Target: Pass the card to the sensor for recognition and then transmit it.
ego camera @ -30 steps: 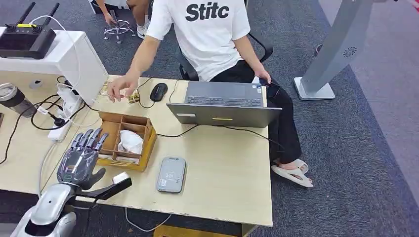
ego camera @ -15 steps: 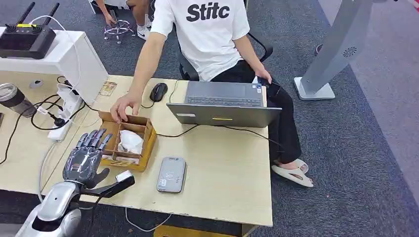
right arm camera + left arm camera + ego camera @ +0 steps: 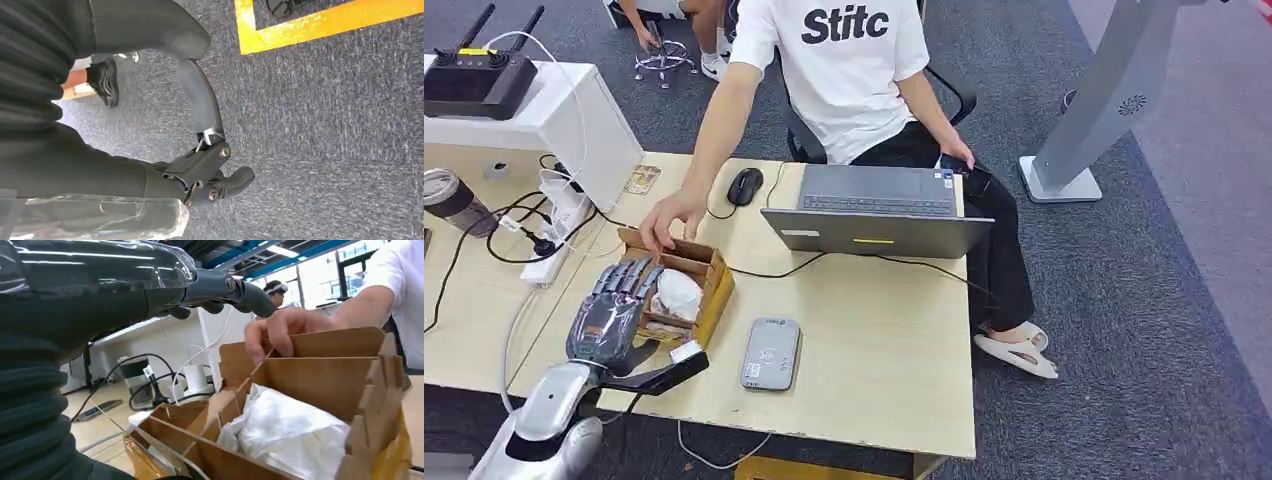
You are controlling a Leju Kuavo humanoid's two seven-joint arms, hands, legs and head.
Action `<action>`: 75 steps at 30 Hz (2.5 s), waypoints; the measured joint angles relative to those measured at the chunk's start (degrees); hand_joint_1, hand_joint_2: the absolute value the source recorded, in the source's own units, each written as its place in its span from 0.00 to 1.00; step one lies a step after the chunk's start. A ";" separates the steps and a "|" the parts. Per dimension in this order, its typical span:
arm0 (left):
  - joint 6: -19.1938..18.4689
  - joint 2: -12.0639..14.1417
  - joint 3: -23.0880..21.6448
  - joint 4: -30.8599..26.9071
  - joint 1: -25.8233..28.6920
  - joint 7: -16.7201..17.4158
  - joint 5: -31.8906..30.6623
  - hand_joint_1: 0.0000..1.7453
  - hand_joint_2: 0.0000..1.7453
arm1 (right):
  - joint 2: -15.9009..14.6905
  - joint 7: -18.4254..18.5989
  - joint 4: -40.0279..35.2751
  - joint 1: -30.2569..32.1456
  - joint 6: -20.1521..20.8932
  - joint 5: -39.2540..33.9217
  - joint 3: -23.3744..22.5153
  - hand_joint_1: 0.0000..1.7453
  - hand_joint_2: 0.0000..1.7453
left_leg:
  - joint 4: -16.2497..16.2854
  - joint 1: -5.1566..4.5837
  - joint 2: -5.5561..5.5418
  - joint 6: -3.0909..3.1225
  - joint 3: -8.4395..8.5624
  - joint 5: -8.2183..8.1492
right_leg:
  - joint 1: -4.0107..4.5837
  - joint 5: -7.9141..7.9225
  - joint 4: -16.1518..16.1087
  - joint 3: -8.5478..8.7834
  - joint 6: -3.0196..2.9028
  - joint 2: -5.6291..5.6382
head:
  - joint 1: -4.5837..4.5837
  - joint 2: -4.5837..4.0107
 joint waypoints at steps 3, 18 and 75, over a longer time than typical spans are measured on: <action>-0.04 -0.33 -0.28 0.04 -0.05 -0.44 0.63 0.14 1.00 | 0.00 0.00 0.00 -0.01 0.00 0.00 0.00 0.00 1.00 | 0.00 0.00 0.00 0.00 0.00 0.00 | 0.00 0.00 0.00 0.00 0.00 0.00 | -0.02 0.00; -9.10 0.94 -1.29 -0.72 0.92 -2.21 10.01 0.29 1.00 | 0.00 -0.02 0.00 0.00 0.07 0.35 0.00 0.00 1.00 | 0.00 0.01 0.00 0.00 -0.01 0.00 | 0.01 0.00 0.01 0.01 0.00 0.00 | -0.04 0.00; -7.66 7.63 -4.94 -5.60 -1.13 4.21 4.20 0.00 1.00 | -0.11 0.02 -0.02 0.20 -0.09 2.73 0.20 0.00 1.00 | 0.00 0.03 0.06 -0.09 0.02 -0.04 | 0.01 -0.03 0.06 -0.05 -0.06 0.09 | 0.00 0.00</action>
